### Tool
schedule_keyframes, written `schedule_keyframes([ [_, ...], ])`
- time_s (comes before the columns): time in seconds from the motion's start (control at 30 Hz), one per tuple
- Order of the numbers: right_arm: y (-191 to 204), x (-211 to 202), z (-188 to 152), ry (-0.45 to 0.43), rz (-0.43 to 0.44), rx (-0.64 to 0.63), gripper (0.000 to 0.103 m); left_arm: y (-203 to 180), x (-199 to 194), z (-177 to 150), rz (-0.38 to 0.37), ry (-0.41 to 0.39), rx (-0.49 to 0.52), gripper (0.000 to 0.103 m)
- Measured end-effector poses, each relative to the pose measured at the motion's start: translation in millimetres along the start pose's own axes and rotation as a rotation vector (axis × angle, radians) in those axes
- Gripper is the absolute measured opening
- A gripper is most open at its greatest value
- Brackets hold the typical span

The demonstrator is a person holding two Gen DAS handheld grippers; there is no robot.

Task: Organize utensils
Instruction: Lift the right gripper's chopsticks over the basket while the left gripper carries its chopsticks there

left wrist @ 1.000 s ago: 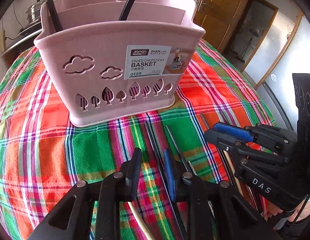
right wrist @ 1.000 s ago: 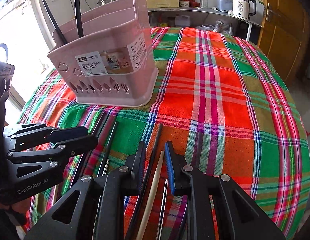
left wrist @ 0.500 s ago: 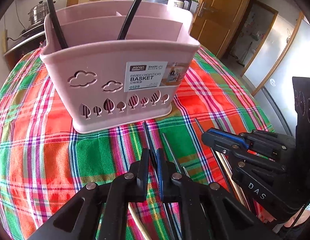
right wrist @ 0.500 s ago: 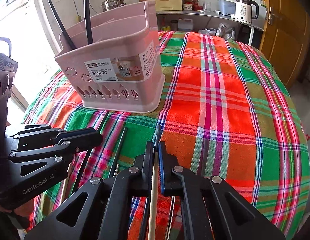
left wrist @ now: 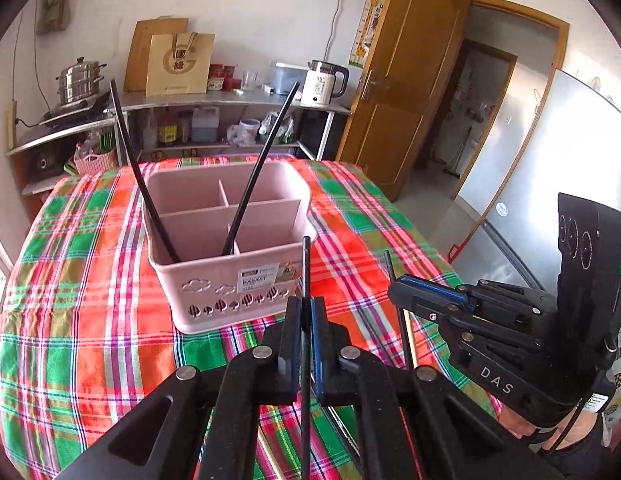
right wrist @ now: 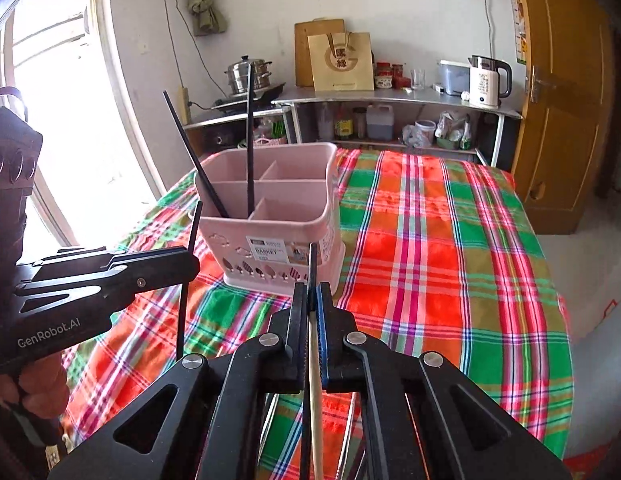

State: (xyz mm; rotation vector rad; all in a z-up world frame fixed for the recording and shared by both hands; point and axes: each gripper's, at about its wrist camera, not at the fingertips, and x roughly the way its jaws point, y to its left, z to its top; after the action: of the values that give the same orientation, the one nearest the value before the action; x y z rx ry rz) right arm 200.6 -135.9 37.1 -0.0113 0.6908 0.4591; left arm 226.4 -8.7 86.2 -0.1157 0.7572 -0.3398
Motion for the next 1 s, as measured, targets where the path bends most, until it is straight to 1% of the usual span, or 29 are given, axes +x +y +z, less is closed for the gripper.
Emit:
schedule_keyframes([
  [0.13,3.2,-16.4,6.5,-0.037,0.003,-0.012,0.004,-7.8,-17.0,4.7,0.002,-0.032,0.018,0.004],
  [0.27,-1.2,-23.7,8.7,-0.053,0.003,-0.001,0.004,-10.6,-20.6,3.7,0.005,-0.033,0.02,0.004],
  [0.37,-3.2,-30.9,10.5,-0.071,0.018,0.01,0.004,-9.2,-22.7,4.5,0.003,-0.035,0.017,0.004],
  [0.5,-0.1,-40.8,16.5,-0.101,0.023,-0.002,0.004,-10.3,-31.0,10.2,-0.001,-0.059,0.025,0.004],
  [0.63,2.4,-49.3,20.8,-0.126,0.023,-0.011,0.004,-12.1,-40.4,15.7,-0.003,-0.083,0.034,0.004],
  [1.0,3.7,-65.0,26.2,-0.169,0.012,-0.016,0.004,-7.1,-62.6,22.3,0.013,-0.111,0.048,0.004],
])
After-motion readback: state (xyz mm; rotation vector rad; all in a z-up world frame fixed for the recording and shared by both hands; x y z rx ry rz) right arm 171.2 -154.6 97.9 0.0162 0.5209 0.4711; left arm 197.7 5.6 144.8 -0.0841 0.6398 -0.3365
